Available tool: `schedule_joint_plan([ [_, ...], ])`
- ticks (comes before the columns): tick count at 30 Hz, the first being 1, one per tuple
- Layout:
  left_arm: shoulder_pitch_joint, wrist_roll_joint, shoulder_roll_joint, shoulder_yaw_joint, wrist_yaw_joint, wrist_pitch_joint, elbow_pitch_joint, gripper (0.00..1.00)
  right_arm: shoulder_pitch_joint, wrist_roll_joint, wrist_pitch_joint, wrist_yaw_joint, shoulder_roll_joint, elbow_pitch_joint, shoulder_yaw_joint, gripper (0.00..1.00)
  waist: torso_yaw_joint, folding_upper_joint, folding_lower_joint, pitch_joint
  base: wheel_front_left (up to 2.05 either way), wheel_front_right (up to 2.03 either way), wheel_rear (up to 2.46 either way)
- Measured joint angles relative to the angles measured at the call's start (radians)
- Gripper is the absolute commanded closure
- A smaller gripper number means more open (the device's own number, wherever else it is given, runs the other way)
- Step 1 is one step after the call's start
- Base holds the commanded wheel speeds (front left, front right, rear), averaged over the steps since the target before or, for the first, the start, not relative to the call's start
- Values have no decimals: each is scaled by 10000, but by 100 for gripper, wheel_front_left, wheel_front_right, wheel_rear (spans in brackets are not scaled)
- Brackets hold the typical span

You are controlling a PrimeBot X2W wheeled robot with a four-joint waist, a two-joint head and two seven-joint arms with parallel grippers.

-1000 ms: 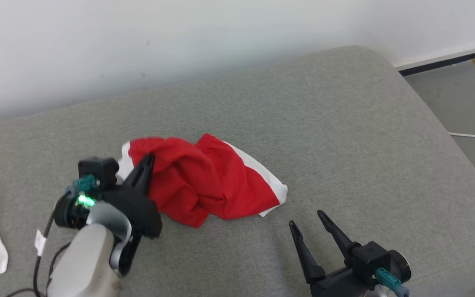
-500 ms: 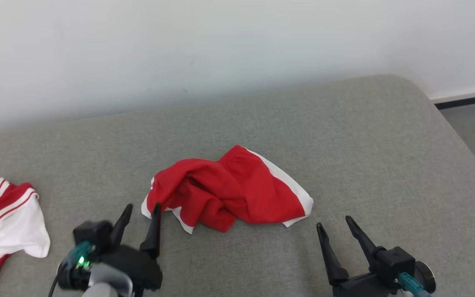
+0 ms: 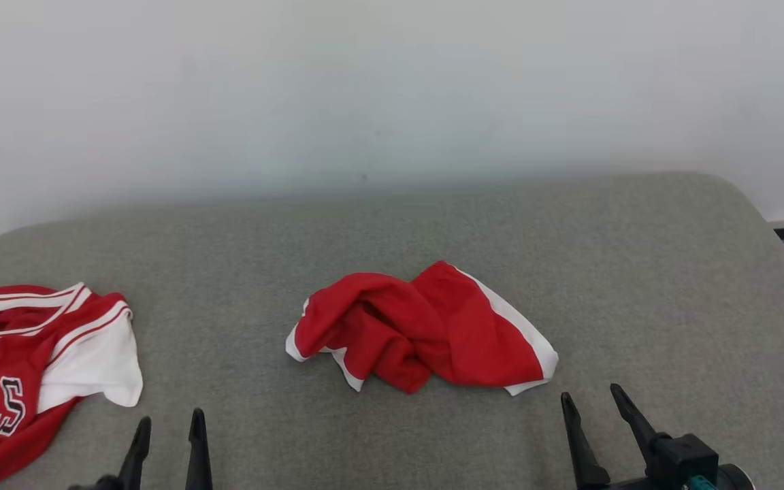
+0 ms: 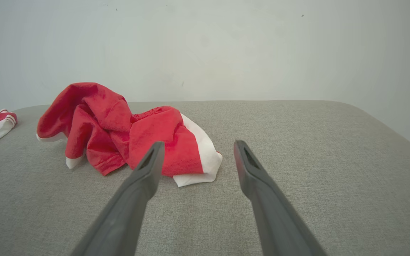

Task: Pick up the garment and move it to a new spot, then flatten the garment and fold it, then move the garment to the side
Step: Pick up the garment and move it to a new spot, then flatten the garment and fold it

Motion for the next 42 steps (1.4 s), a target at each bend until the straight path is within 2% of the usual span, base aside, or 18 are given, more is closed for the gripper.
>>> schedule_joint_plan([
  [10,895,558,-190,512,-186,0,-525,0,118,-59,-12,0,2,-44,-96,0,269,0,0,-262,0,0,0],
  [25,799,976,-410,723,-527,0,-395,0,100,48,-73,0,0,82,-27,0,95,0,1,-133,0,0,0],
  [39,673,1110,-531,650,-635,0,-257,0,-7,228,-117,0,0,182,73,0,0,0,1,-43,0,0,0],
  [42,188,1072,-525,407,-796,472,69,0,-26,267,-153,0,0,184,113,0,-10,1,2,28,0,0,0],
])
